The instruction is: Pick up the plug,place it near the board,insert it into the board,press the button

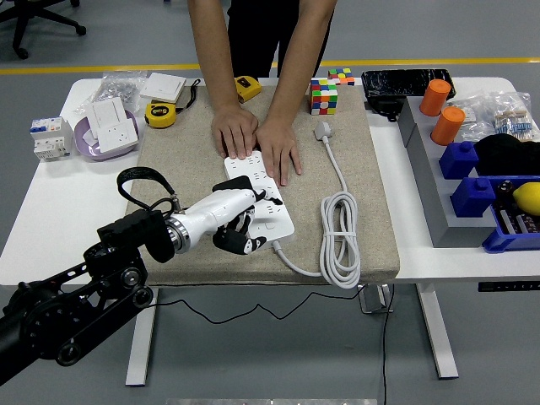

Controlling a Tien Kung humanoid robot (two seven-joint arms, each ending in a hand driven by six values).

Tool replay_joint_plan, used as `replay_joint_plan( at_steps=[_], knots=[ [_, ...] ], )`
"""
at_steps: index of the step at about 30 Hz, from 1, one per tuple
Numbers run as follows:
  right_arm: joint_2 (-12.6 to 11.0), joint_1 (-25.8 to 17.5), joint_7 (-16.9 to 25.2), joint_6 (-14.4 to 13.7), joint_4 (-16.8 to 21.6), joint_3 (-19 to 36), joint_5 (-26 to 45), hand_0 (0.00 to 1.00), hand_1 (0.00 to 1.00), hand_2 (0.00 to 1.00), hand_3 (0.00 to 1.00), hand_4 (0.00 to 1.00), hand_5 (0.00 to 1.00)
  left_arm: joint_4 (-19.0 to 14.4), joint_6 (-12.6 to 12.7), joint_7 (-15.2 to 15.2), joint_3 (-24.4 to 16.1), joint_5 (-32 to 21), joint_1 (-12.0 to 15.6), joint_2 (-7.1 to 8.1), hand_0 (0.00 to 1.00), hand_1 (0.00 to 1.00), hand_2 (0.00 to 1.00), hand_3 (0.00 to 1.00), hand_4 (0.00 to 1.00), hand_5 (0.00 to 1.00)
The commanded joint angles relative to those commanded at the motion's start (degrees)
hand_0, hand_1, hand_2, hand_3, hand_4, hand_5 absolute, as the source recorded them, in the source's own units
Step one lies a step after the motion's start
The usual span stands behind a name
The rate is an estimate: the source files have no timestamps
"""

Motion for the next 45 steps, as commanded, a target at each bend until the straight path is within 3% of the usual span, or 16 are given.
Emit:
replay_joint_plan(
  at_steps=[9,17,29,30,45],
  knots=[
    [0.0,-0.4,-0.1,0.0,0.0,0.2,-0.2,0.942,0.888,0.833,0.837,0.998,0.947,2.6,-0.4,0.9,3.0,2.0,-0.4,-1.12,0.156,0.017,0.150,0.855,0.560,0.002],
    [0.1,-0.3,0.0,0.0,0.0,-0.3,0.2,0.942,0.888,0.834,0.837,0.998,0.947,5.2,0.3,0.4,1.2,3.7,-0.8,-3.16,0.152,0.018,0.152,0.868,0.562,0.002],
    [0.1,-0.4,-0.1,0.0,0.0,0.1,-0.1,0.943,0.888,0.833,0.837,0.998,0.947,5.6,-1.0,0.9,0.5,3.7,-0.8,-3.04,0.153,0.017,0.151,0.851,0.570,0.002],
    [0.2,-0.3,0.0,0.0,0.0,0.0,0.0,0.943,0.888,0.833,0.837,0.998,0.946,5.6,-1.0,0.9,0.3,3.8,-0.9,-3.11,0.152,0.018,0.152,0.804,0.555,0.002],
    [0.2,-0.5,-0.1,0.0,0.0,0.2,-0.2,0.944,0.888,0.833,0.837,0.998,0.946,4.7,-1.6,1.2,-0.3,3.7,-1.0,-3.21,0.152,0.017,0.152,0.721,0.560,0.002]
  ],
)
